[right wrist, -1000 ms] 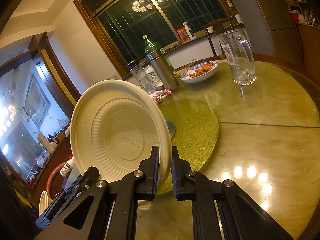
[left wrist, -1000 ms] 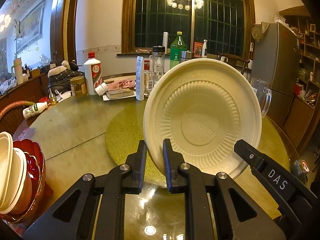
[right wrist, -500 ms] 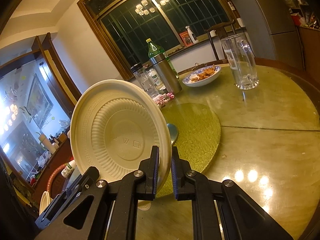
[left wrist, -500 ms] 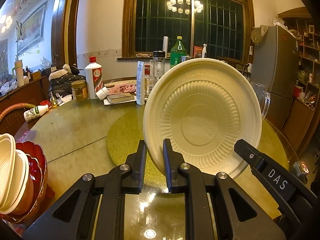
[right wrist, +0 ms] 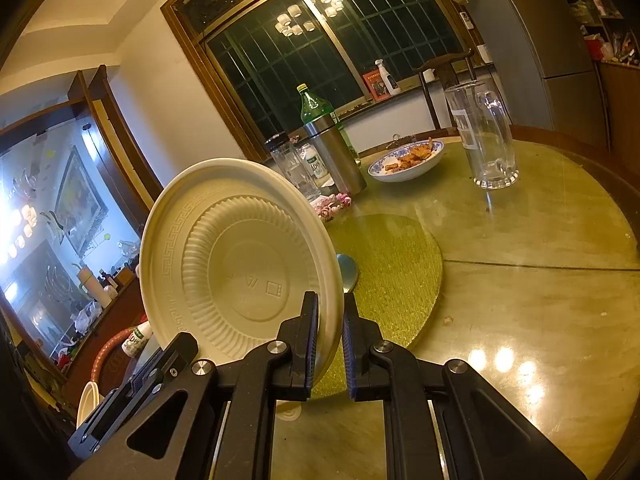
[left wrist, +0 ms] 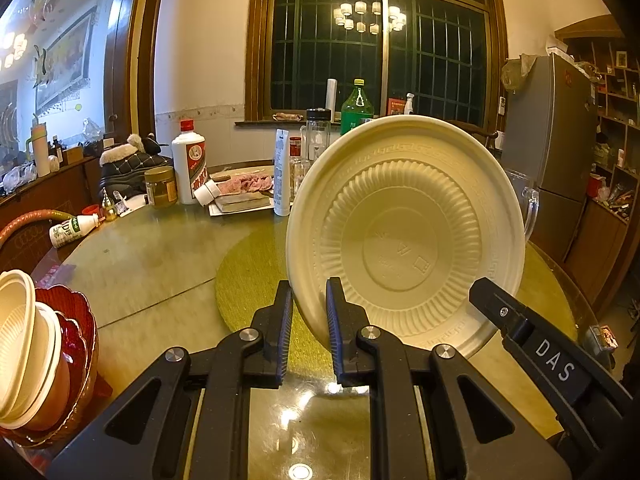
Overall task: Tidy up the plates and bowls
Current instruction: 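Lift the second beige bowl and carry it toward the red plate stack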
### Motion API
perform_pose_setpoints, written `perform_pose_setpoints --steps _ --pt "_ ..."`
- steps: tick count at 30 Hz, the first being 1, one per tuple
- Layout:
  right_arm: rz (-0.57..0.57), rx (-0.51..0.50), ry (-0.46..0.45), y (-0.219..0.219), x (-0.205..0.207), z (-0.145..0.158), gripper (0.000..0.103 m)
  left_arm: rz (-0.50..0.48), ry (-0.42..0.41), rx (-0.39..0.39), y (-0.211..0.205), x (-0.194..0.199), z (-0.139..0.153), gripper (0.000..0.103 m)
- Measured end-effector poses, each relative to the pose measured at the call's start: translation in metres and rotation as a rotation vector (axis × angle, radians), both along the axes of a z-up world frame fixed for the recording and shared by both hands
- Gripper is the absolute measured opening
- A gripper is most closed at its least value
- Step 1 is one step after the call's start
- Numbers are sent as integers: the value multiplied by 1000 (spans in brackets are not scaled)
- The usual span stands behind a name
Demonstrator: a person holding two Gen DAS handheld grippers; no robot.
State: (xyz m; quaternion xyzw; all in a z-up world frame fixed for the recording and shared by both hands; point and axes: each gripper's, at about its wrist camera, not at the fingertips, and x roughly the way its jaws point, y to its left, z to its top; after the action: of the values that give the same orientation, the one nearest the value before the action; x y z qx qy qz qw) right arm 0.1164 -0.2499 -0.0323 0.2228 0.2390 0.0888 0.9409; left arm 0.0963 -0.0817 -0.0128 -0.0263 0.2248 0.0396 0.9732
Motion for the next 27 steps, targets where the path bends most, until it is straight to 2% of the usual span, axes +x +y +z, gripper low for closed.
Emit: perform_pose_setpoints --steps 18,27 --pt "5 4 -24 -2 -2 4 11 7 -30 14 -5 -8 3 15" --pt "4 9 -56 -3 -6 16 11 15 -47 22 -6 -16 20 15"
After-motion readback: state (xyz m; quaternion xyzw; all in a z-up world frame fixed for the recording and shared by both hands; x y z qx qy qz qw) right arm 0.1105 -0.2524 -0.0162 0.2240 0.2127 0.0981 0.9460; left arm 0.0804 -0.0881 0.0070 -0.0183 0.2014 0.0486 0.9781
